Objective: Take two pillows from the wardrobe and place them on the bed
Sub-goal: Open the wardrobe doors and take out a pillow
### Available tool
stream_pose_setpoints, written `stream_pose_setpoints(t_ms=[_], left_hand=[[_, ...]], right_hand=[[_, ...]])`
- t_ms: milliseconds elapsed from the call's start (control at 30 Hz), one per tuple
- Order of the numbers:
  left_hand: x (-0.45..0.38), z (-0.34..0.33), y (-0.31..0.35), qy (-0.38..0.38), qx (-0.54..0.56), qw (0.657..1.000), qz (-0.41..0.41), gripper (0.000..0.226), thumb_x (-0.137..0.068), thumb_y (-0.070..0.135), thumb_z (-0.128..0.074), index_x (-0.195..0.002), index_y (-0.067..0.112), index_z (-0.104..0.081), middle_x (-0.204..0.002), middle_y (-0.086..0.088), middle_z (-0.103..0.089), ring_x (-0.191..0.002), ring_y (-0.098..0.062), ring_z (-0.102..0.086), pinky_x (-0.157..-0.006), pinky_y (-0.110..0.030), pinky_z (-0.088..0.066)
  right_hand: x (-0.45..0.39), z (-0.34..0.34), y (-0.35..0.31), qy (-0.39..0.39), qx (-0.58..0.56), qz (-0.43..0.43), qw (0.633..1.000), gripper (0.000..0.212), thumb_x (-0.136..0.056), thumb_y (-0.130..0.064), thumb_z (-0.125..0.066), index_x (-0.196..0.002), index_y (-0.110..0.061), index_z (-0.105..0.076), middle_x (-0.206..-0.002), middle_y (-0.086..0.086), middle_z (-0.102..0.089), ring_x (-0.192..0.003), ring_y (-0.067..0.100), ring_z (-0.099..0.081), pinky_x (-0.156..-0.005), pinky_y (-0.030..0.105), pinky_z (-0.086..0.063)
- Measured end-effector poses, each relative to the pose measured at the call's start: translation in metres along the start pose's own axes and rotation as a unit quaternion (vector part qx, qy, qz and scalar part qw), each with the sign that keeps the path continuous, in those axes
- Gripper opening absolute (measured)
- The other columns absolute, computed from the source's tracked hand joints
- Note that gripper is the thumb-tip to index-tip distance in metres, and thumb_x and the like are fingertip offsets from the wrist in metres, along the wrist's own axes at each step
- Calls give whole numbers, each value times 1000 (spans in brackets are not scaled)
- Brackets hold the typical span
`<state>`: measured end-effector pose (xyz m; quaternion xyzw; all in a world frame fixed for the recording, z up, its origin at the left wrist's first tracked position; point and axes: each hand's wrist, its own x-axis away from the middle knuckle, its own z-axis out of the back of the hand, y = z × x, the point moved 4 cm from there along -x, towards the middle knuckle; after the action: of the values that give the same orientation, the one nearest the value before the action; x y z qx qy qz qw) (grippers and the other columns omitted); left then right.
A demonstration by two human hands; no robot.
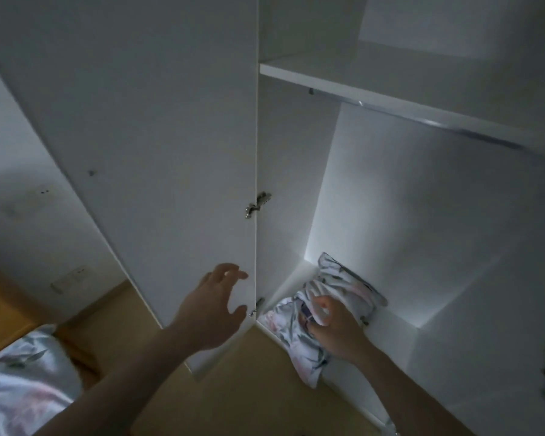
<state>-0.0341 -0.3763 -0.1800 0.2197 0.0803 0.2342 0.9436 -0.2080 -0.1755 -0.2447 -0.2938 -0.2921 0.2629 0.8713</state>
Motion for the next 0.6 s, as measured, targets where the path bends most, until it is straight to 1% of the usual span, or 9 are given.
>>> stream_pose_setpoints(t_ms=[67, 100, 167, 267, 367, 400, 433, 533, 600], left_hand=[[-27, -30, 3, -52, -11, 999, 6, 52, -90, 40, -65, -139, 31, -49, -149, 12, -37, -132, -16, -47, -103, -39, -48], [-35, -40, 2, -71, -16, 997, 10, 50, -91, 40, -64, -138, 31, -50, -148, 13, -39, -131, -15, -47, -103, -38, -48], [-67, -73, 1, -115, -24, 993, 23, 47, -91, 40, -62, -136, 32, -51, -145, 13, -41, -129, -14, -48, -102, -36, -47], [-102, -123, -10, -172, -30, 983, 52, 46, -90, 41, -60, -134, 31, -52, -145, 9, -42, -129, -17, -48, -102, -35, -45], [-131, -178, -29, -213, -26, 973, 85, 49, -89, 43, -59, -136, 32, -50, -145, 8, -41, -130, -18, -47, -103, -35, -44], [-141, -198, -36, -225, -23, 969, 94, 50, -90, 43, -59, -137, 32, -49, -146, 7, -41, -130, -19, -47, -104, -35, -44], [-148, -219, -44, -239, -18, 965, 107, 50, -90, 44, -59, -137, 31, -49, -146, 6, -41, -131, -19, -47, -104, -35, -44], [-160, -276, -69, -266, -11, 955, 130, 45, -89, 42, -60, -132, 32, -52, -145, 6, -42, -130, -19, -48, -104, -33, -42], [-163, -324, -97, -289, -2, 945, 156, 43, -88, 40, -61, -129, 33, -54, -143, 6, -45, -127, -19, -51, -104, -32, -42]], right_hand=[[-15, 4, 30, -13, -1, -40, 999, 38, -94, -17, -64, -130, -9, -56, -117, 7, -61, -84, 3, -54, -64, 6, -42], [-18, 2, 41, -22, -4, -60, 998, 39, -95, -18, -63, -132, -8, -56, -122, 8, -61, -90, 6, -57, -67, 6, -42], [-36, 3, 68, -32, -3, -88, 996, 48, -92, -27, -63, -137, -11, -54, -131, 6, -58, -105, 13, -56, -85, 17, -43], [-82, -10, 122, -69, 7, -114, 991, 58, -75, -43, -55, -125, -16, -61, -126, 5, -64, -106, 15, -61, -91, 29, -52], [-120, -20, 149, -96, 34, -140, 985, 28, -85, -26, -62, -113, -19, -61, -111, -3, -63, -88, -1, -57, -74, 6, -47], [-137, -27, 161, -105, 34, -142, 984, 25, -89, -19, -63, -114, -20, -58, -108, -4, -60, -84, -3, -53, -71, 4, -44], [-153, -39, 175, -111, 32, -148, 982, 27, -91, -16, -61, -117, -20, -57, -108, -4, -59, -85, -2, -53, -73, 6, -44], [-188, -73, 216, -102, 0, -182, 978, 32, -90, -16, -56, -121, -20, -60, -118, 0, -63, -103, 15, -61, -84, 25, -47], [-215, -109, 248, -103, -1, -196, 975, 34, -93, -17, -55, -127, -17, -60, -128, 3, -63, -109, 19, -61, -80, 23, -45]])
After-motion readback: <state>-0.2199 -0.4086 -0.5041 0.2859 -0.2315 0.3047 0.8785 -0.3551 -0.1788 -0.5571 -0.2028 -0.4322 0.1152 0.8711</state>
